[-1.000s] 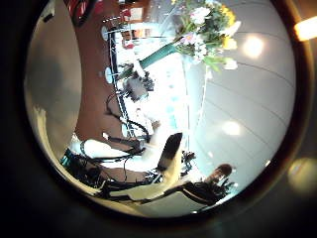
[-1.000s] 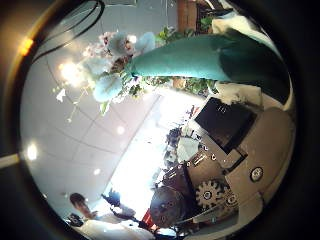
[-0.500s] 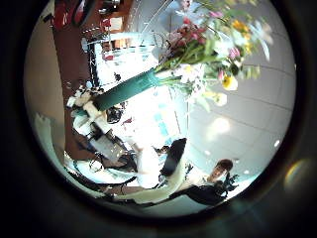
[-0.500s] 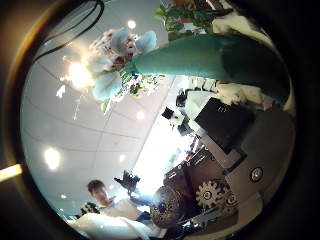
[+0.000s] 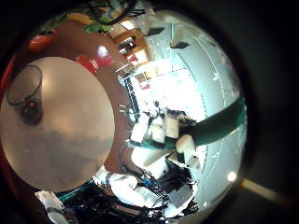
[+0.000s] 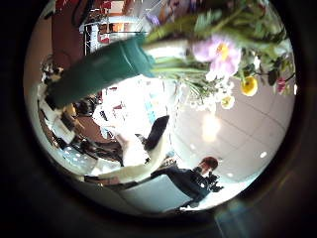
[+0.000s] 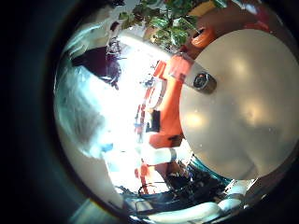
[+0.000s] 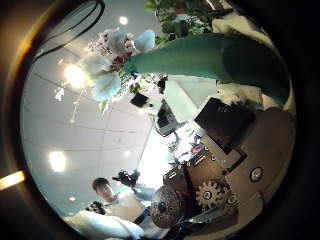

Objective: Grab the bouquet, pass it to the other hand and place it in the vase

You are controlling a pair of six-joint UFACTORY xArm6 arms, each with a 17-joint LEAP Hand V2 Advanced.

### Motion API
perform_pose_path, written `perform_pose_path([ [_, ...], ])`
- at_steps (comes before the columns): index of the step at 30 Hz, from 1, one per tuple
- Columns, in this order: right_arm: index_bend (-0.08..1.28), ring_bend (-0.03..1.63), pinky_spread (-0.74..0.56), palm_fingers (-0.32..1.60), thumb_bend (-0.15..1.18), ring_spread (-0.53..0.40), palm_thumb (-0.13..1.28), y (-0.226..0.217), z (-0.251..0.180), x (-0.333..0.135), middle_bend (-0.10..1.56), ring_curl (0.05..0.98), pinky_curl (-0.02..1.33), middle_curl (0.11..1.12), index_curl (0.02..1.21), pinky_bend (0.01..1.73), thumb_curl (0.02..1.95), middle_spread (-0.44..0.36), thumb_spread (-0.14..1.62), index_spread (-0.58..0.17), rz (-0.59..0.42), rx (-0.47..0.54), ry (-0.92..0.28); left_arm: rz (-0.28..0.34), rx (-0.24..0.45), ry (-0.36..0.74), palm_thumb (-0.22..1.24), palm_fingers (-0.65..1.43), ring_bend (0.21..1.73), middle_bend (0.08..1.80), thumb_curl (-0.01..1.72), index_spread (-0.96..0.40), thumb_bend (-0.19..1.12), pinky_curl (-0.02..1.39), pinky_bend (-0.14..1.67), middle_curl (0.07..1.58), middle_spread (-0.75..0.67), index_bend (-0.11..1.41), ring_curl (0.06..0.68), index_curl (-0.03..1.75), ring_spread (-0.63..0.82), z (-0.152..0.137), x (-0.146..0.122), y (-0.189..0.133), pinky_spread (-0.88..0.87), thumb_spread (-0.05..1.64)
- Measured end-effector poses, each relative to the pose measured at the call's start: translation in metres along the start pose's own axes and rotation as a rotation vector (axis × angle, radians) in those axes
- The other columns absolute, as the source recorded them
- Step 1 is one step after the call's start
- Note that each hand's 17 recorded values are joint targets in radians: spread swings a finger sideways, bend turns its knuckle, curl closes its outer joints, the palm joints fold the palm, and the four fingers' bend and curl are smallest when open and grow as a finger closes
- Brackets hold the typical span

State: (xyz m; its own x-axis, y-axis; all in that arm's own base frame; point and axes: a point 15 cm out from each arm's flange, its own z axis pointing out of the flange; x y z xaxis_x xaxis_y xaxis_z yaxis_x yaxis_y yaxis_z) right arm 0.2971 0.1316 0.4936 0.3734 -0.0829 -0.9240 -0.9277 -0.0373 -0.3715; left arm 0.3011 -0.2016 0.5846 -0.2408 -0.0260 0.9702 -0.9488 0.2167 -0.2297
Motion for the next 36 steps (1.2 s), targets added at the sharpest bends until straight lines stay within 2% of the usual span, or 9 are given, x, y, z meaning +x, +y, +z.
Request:
perform_pose_path([
  [3,1.22,1.47,-0.20,1.16,0.00,-0.174,1.11,0.002,0.004,0.005,1.40,0.652,0.84,0.70,0.79,1.25,1.32,-0.103,0.88,-0.201,0.007,-0.016,0.018,-0.018,-0.019,-0.010,0.28,0.58,0.76,0.72,0.34,0.06,-0.02,0.31,0.22,0.55,-0.02,0.20,0.205,0.36,0.14,0.001,-0.004,-0.001,0.24,0.95],
  [7,1.22,1.47,-0.20,1.16,0.00,-0.174,1.11,0.003,0.010,0.016,1.40,0.651,0.85,0.70,0.79,1.24,1.34,-0.103,0.88,-0.201,0.021,-0.044,0.048,-0.043,-0.045,-0.003,0.33,0.84,0.88,0.79,0.35,-0.03,-0.02,0.35,0.41,0.61,-0.15,0.18,0.238,0.38,-0.10,0.008,-0.005,-0.001,-0.01,0.96],
  [9,1.22,1.47,-0.20,1.16,0.00,-0.174,1.11,0.003,0.010,0.020,1.40,0.651,0.86,0.70,0.79,1.24,1.34,-0.103,0.88,-0.201,0.024,-0.045,0.061,-0.059,-0.055,0.004,0.42,1.02,0.99,0.82,0.37,-0.13,0.00,0.42,0.58,0.66,-0.23,0.21,0.289,0.41,-0.26,0.010,-0.006,0.000,-0.20,0.97],
  [13,1.22,1.47,-0.21,1.16,-0.01,-0.174,1.10,0.002,0.008,0.032,1.40,0.651,0.87,0.70,0.79,1.23,1.36,-0.103,0.88,-0.201,0.034,-0.041,0.091,-0.080,-0.065,0.025,0.69,1.31,1.18,0.88,0.45,-0.29,0.11,0.55,0.91,0.74,-0.34,0.38,0.391,0.53,-0.39,0.015,-0.005,-0.002,-0.40,1.00],
  [18,1.22,1.47,-0.21,1.15,-0.03,-0.176,1.02,-0.005,0.002,0.041,1.40,0.653,0.88,0.70,0.79,1.23,1.34,-0.104,0.89,-0.202,0.040,-0.001,0.125,-0.068,-0.043,0.056,0.83,1.28,1.32,1.02,0.52,-0.45,0.13,0.64,1.11,0.82,-0.42,0.66,0.464,0.69,-0.42,0.011,-0.002,-0.006,-0.50,1.00],
  [23,1.14,1.42,-0.26,1.10,-0.05,-0.188,0.83,-0.007,-0.009,0.058,1.34,0.628,0.84,0.68,0.76,1.18,1.20,-0.116,0.93,-0.217,0.076,0.051,0.142,-0.029,-0.003,0.053,0.90,1.21,1.41,1.12,0.58,-0.53,0.13,0.69,1.19,0.86,-0.45,0.81,0.506,0.81,-0.41,0.003,0.000,-0.014,-0.53,1.01],
  [29,0.72,1.37,-0.41,0.62,-0.05,-0.234,0.69,-0.004,-0.025,0.075,1.11,0.588,0.76,0.61,0.69,1.08,0.94,-0.151,1.00,-0.298,0.125,0.109,0.140,0.074,0.124,-0.005,0.93,1.17,1.46,1.18,0.63,-0.58,0.11,0.71,1.22,0.88,-0.46,0.87,0.524,0.90,-0.41,-0.029,0.027,-0.040,-0.54,1.03],
  [31,0.63,1.32,-0.36,0.39,-0.05,-0.243,0.66,-0.005,-0.031,0.080,1.05,0.562,0.74,0.59,0.65,1.01,0.87,-0.163,1.02,-0.332,0.138,0.125,0.140,0.114,0.155,-0.043,0.94,1.16,1.47,1.19,0.65,-0.59,0.10,0.72,1.23,0.88,-0.46,0.87,0.528,0.93,-0.40,-0.040,0.039,-0.046,-0.54,1.04],
  [36,0.48,1.17,-0.10,0.11,-0.04,-0.183,0.63,-0.009,-0.039,0.085,0.83,0.485,0.70,0.50,0.54,0.96,0.74,-0.135,1.03,-0.390,0.149,0.140,0.139,0.185,0.217,-0.146,0.94,1.14,1.48,1.21,0.67,-0.62,0.08,0.73,1.24,0.88,-0.46,0.86,0.529,0.97,-0.40,-0.066,0.070,-0.058,-0.54,1.05],
])
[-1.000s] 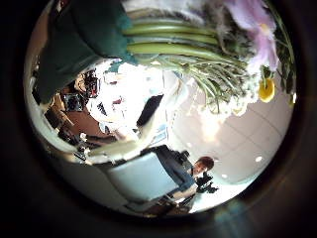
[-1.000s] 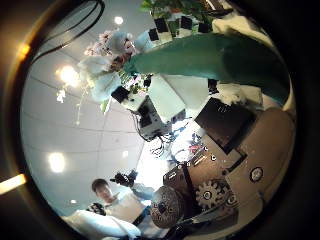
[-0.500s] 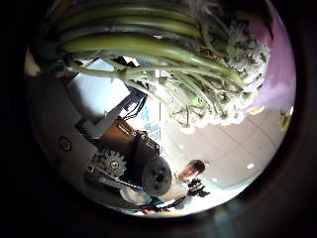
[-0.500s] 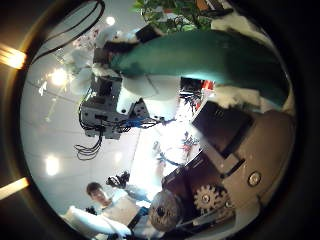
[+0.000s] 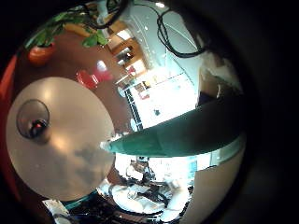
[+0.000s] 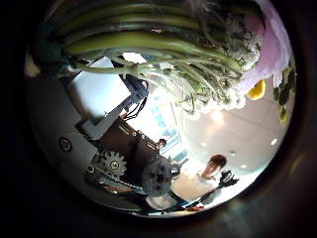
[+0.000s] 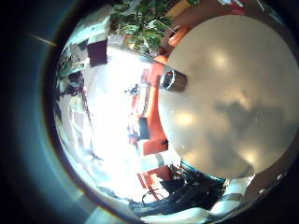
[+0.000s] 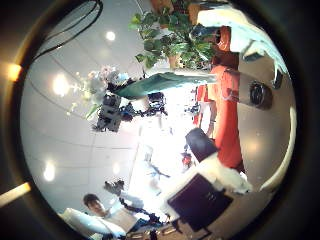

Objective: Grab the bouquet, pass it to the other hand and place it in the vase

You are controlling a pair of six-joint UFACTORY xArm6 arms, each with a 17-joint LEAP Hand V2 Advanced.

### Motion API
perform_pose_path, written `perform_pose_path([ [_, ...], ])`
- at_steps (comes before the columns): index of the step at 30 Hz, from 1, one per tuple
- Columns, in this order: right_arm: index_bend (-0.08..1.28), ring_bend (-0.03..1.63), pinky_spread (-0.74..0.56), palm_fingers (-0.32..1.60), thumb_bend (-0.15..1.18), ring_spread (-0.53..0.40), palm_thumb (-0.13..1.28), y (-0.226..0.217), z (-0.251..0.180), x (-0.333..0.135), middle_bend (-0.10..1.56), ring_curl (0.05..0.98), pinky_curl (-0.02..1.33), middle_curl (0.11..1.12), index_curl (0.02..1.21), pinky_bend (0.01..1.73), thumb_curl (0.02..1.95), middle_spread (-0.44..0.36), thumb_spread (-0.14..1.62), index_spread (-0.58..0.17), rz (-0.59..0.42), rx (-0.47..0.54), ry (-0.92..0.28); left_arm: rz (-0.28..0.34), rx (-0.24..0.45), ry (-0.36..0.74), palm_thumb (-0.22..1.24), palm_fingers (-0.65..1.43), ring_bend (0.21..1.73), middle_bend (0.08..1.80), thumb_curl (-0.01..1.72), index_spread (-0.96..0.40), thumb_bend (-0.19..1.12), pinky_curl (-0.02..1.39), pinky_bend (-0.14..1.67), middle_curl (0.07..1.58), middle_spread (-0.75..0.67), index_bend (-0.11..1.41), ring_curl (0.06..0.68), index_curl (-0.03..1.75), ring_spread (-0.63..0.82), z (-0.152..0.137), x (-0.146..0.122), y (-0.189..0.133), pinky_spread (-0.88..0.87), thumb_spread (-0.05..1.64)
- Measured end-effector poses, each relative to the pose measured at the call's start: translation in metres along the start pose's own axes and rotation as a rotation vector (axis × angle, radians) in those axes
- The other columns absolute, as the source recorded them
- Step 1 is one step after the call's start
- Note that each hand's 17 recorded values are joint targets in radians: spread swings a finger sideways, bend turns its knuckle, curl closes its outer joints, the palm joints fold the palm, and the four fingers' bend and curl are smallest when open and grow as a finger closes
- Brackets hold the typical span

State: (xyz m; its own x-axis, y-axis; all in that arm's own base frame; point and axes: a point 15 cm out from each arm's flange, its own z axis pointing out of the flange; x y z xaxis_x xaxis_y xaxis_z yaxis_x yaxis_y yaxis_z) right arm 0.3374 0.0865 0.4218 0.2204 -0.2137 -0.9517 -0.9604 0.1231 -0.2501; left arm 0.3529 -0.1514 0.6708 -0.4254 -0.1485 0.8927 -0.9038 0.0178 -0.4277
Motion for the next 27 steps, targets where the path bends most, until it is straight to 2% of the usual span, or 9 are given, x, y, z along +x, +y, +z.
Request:
perform_pose_path([
  [5,0.39,1.00,0.17,-0.03,-0.04,-0.055,0.60,-0.004,-0.001,0.009,0.65,0.404,0.66,0.43,0.46,0.94,0.64,-0.074,1.04,-0.410,0.031,-0.005,-0.017,0.047,0.061,-0.132,0.95,1.14,1.49,1.22,0.70,-0.63,0.05,0.74,1.25,0.88,-0.46,0.85,0.528,1.01,-0.39,-0.029,-0.003,-0.015,-0.54,1.06],
  [10,0.30,0.82,0.35,-0.07,-0.03,0.080,0.59,-0.010,-0.001,0.019,0.51,0.323,0.56,0.37,0.41,0.80,0.57,-0.012,1.03,-0.425,0.066,-0.020,-0.037,0.070,0.112,-0.233,0.96,1.14,1.50,1.23,0.72,-0.65,0.03,0.74,1.24,0.88,-0.46,0.83,0.527,1.04,-0.40,-0.045,-0.031,-0.025,-0.54,1.06],
  [16,0.22,0.71,0.43,-0.01,-0.03,0.147,0.60,-0.012,0.000,0.027,0.42,0.272,0.47,0.34,0.38,0.69,0.51,0.014,1.02,-0.431,0.088,-0.024,-0.048,0.028,0.165,-0.301,0.96,1.14,1.50,1.23,0.74,-0.66,0.01,0.75,1.23,0.87,-0.46,0.82,0.527,1.07,-0.40,-0.057,-0.090,-0.037,-0.55,1.07],
  [18,0.19,0.69,0.45,0.02,-0.03,0.157,0.60,-0.012,-0.001,0.027,0.39,0.262,0.46,0.33,0.37,0.69,0.50,0.016,1.02,-0.432,0.090,-0.023,-0.047,0.007,0.160,-0.300,0.97,1.14,1.50,1.23,0.75,-0.66,0.01,0.75,1.23,0.87,-0.45,0.82,0.526,1.08,-0.40,-0.055,-0.107,-0.040,-0.55,1.08],
  [27,0.17,0.64,0.48,0.09,-0.03,0.175,0.60,-0.013,-0.002,0.029,0.32,0.240,0.40,0.33,0.34,0.63,0.47,0.021,1.01,-0.430,0.089,-0.018,-0.048,-0.070,0.137,-0.267,0.97,1.14,1.50,1.23,0.76,-0.68,-0.01,0.76,1.22,0.87,-0.45,0.79,0.526,1.11,-0.39,-0.046,-0.155,-0.042,-0.56,1.09],
])
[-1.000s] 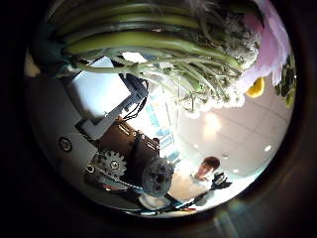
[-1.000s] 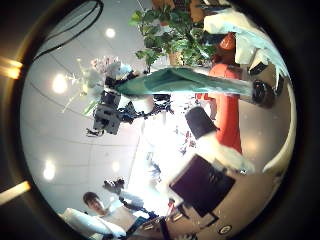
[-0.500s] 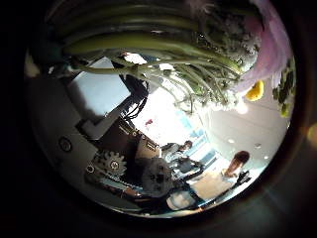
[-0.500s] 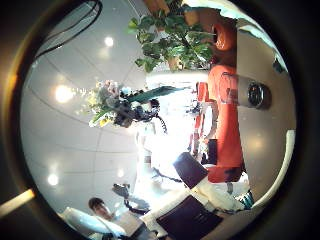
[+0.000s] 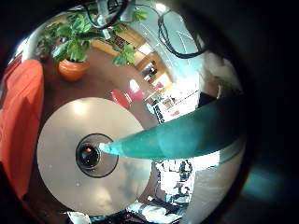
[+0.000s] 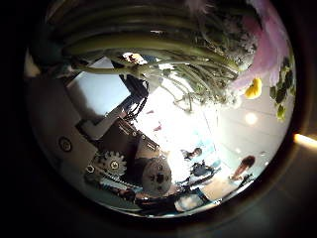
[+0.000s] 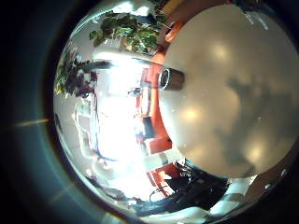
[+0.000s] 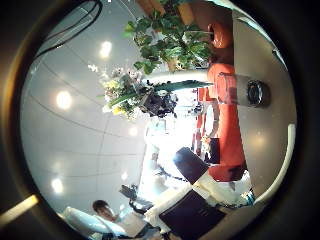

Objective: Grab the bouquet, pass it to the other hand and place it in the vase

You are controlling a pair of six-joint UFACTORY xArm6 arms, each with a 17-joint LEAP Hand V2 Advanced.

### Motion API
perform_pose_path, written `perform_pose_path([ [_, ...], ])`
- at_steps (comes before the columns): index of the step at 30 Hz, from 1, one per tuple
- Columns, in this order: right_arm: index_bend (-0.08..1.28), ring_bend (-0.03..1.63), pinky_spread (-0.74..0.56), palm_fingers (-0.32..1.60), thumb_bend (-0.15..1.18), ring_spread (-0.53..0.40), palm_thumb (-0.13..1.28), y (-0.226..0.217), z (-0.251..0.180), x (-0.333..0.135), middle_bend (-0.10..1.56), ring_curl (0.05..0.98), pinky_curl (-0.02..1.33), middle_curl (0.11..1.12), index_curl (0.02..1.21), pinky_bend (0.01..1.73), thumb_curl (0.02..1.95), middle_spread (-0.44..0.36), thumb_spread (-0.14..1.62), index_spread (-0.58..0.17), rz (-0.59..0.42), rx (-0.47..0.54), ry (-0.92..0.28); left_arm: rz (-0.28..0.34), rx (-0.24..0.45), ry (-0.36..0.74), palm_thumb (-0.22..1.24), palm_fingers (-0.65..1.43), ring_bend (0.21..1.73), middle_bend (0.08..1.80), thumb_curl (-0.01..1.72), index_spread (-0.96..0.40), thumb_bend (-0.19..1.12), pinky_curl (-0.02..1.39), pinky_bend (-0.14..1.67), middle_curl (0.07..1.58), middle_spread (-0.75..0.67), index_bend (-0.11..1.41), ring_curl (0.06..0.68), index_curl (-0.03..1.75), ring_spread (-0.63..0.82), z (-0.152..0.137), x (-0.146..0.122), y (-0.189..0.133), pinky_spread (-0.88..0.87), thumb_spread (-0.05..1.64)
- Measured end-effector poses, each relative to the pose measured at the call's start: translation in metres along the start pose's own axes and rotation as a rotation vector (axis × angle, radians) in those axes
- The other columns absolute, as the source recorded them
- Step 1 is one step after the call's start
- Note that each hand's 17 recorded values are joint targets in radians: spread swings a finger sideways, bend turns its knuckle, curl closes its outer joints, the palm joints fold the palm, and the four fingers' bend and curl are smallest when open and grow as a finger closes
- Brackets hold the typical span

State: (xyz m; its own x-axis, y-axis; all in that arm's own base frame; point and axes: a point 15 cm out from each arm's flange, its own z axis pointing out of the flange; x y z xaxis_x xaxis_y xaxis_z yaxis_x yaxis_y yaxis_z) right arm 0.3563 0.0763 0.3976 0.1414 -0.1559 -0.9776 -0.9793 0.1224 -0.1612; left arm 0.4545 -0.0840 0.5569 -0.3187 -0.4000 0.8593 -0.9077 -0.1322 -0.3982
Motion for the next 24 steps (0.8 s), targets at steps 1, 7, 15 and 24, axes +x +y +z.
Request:
perform_pose_path([
  [1,0.17,0.63,0.48,0.10,-0.02,0.172,0.61,0.000,0.000,0.000,0.32,0.238,0.39,0.32,0.33,0.63,0.46,0.021,1.01,-0.431,0.001,0.000,-0.001,-0.010,-0.004,0.003,0.97,1.14,1.50,1.23,0.76,-0.68,-0.01,0.76,1.22,0.87,-0.45,0.79,0.526,1.12,-0.39,0.002,-0.004,0.001,-0.56,1.09],
  [7,0.17,0.62,0.48,0.13,-0.03,0.166,0.61,-0.002,-0.002,0.004,0.29,0.231,0.37,0.33,0.32,0.61,0.45,-0.002,1.02,-0.430,0.010,0.004,-0.004,-0.039,-0.021,0.014,0.97,1.14,1.50,1.23,0.76,-0.69,-0.01,0.77,1.22,0.87,-0.46,0.78,0.525,1.13,-0.38,0.013,-0.020,0.005,-0.56,1.09],
  [15,0.17,0.59,0.48,0.17,-0.03,0.165,0.62,-0.001,-0.001,0.006,0.27,0.220,0.34,0.33,0.31,0.58,0.44,-0.007,1.02,-0.433,0.012,-0.002,-0.008,-0.065,-0.039,0.025,0.92,1.10,1.50,1.21,0.75,-0.70,-0.03,0.77,1.22,0.87,-0.46,0.73,0.521,1.16,-0.39,0.023,-0.031,0.011,-0.56,1.06],
  [24,0.17,0.56,0.49,0.20,-0.03,0.167,0.62,0.001,-0.001,0.008,0.24,0.213,0.32,0.33,0.31,0.56,0.43,-0.003,1.02,-0.435,0.006,-0.004,-0.004,-0.109,-0.119,0.062,0.33,-0.45,0.98,0.54,0.54,-0.32,-0.11,0.58,0.61,0.63,0.08,0.15,0.343,0.97,0.14,0.039,-0.044,0.040,0.09,0.97],
])
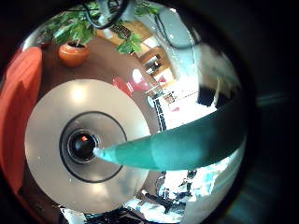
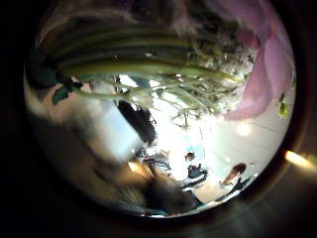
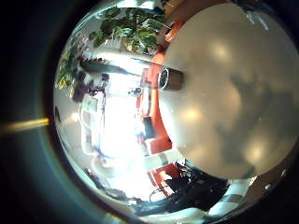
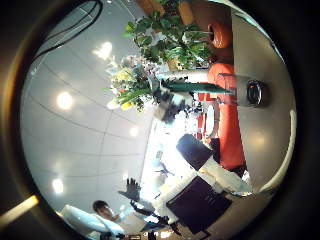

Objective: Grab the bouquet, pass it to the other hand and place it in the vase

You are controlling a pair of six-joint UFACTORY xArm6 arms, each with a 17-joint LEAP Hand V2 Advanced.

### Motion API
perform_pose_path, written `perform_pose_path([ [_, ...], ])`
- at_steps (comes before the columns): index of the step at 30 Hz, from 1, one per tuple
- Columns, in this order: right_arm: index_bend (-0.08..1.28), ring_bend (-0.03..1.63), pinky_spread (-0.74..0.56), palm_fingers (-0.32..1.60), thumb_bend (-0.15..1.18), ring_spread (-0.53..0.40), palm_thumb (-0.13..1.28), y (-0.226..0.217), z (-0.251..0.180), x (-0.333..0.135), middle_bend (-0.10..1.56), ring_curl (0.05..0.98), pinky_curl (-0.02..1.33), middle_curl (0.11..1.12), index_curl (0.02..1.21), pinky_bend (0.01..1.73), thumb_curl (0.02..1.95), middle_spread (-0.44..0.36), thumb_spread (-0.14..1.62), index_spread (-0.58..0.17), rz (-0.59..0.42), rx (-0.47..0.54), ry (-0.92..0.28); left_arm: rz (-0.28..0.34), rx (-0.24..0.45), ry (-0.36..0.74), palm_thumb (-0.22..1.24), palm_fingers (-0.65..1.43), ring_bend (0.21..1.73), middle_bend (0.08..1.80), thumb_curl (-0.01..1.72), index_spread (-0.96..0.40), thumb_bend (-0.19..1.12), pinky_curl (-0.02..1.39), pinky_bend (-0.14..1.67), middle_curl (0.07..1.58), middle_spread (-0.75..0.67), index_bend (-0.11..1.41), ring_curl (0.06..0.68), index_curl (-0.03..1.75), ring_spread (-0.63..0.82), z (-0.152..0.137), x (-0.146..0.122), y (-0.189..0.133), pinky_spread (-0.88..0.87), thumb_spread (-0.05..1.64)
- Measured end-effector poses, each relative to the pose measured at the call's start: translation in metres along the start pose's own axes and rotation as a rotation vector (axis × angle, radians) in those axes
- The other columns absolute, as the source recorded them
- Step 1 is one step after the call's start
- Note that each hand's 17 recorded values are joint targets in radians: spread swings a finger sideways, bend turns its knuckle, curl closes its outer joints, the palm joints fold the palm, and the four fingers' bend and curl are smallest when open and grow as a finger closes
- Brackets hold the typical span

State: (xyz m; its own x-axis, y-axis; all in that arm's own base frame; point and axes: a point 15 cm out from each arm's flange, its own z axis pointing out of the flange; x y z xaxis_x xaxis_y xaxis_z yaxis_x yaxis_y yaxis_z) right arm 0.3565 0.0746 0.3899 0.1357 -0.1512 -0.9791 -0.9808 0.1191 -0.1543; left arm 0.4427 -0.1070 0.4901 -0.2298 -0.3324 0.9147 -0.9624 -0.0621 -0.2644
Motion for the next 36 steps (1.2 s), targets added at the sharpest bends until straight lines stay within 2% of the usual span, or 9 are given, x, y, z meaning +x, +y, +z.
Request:
perform_pose_path([
  [3,0.17,0.56,0.49,0.22,-0.03,0.167,0.62,0.001,0.000,-0.001,0.23,0.211,0.31,0.33,0.31,0.56,0.43,-0.006,1.02,-0.433,-0.006,0.000,0.000,-0.024,-0.017,0.018,0.18,-0.38,0.82,0.36,0.47,-0.14,-0.08,0.46,0.47,0.49,0.32,0.06,0.255,0.83,0.36,-0.003,-0.007,0.005,0.34,0.95],
  [8,0.18,0.55,0.49,0.24,-0.02,0.158,0.63,0.003,-0.002,0.002,0.22,0.208,0.29,0.33,0.31,0.54,0.43,-0.046,1.02,-0.435,-0.005,-0.003,0.011,-0.080,0.030,-0.013,0.07,-0.28,0.68,0.23,0.40,0.03,-0.05,0.37,0.36,0.40,0.51,0.05,0.191,0.61,0.54,-0.034,-0.030,0.006,0.52,0.92],
  [10,0.17,0.55,0.49,0.25,-0.03,0.156,0.63,0.005,-0.002,0.003,0.21,0.208,0.29,0.33,0.31,0.54,0.43,-0.049,1.02,-0.436,0.000,-0.005,0.014,-0.108,0.036,-0.038,0.06,-0.25,0.65,0.21,0.39,0.05,-0.04,0.36,0.33,0.38,0.54,0.05,0.181,0.56,0.58,-0.046,-0.042,0.009,0.55,0.91],
  [12,0.18,0.55,0.48,0.25,-0.02,0.154,0.63,0.005,-0.002,0.003,0.21,0.206,0.28,0.33,0.31,0.53,0.43,-0.045,1.02,-0.437,-0.001,-0.004,0.015,-0.130,0.071,-0.057,0.05,-0.23,0.61,0.18,0.38,0.08,-0.04,0.34,0.30,0.36,0.56,0.07,0.167,0.48,0.61,-0.065,-0.052,0.008,0.58,0.91],
  [15,0.18,0.54,0.48,0.27,-0.02,0.149,0.63,0.006,-0.002,0.004,0.20,0.204,0.28,0.33,0.31,0.53,0.43,-0.038,1.03,-0.440,-0.007,-0.006,0.015,-0.150,0.096,-0.070,0.05,-0.20,0.58,0.17,0.36,0.10,-0.03,0.33,0.27,0.33,0.59,0.08,0.158,0.41,0.64,-0.080,-0.059,0.009,0.60,0.90],
  [20,0.18,0.54,0.48,0.29,-0.02,0.141,0.64,0.012,-0.001,0.004,0.19,0.205,0.27,0.33,0.31,0.51,0.43,-0.039,1.03,-0.438,-0.010,-0.030,0.016,-0.193,0.100,-0.140,0.05,-0.17,0.54,0.16,0.35,0.11,-0.03,0.31,0.24,0.30,0.60,0.10,0.152,0.34,0.67,-0.106,-0.072,0.027,0.61,0.90],
  [25,0.18,0.54,0.48,0.30,-0.02,0.132,0.64,0.021,-0.015,0.010,0.19,0.202,0.26,0.33,0.32,0.50,0.44,-0.042,1.03,-0.437,-0.016,-0.033,0.029,-0.212,0.094,-0.201,0.05,-0.14,0.52,0.16,0.34,0.13,-0.03,0.31,0.22,0.26,0.61,0.12,0.152,0.29,0.69,-0.109,-0.069,0.050,0.61,0.90],
  [33,0.18,0.53,0.48,0.32,-0.02,0.126,0.70,0.030,-0.028,0.019,0.19,0.198,0.25,0.33,0.32,0.49,0.46,-0.032,1.02,-0.431,-0.078,-0.054,0.058,-0.267,0.165,-0.284,0.07,-0.09,0.49,0.17,0.33,0.14,-0.03,0.30,0.20,0.23,0.61,0.14,0.158,0.26,0.69,-0.106,-0.082,0.095,0.61,0.91],
  [36,0.18,0.52,0.48,0.33,-0.02,0.130,0.71,0.035,-0.041,0.025,0.20,0.196,0.24,0.33,0.32,0.49,0.47,-0.025,1.01,-0.431,-0.100,-0.050,0.080,-0.306,0.175,-0.320,0.08,-0.08,0.49,0.17,0.33,0.14,-0.03,0.31,0.20,0.23,0.60,0.15,0.162,0.26,0.68,-0.103,-0.084,0.114,0.60,0.92],
])
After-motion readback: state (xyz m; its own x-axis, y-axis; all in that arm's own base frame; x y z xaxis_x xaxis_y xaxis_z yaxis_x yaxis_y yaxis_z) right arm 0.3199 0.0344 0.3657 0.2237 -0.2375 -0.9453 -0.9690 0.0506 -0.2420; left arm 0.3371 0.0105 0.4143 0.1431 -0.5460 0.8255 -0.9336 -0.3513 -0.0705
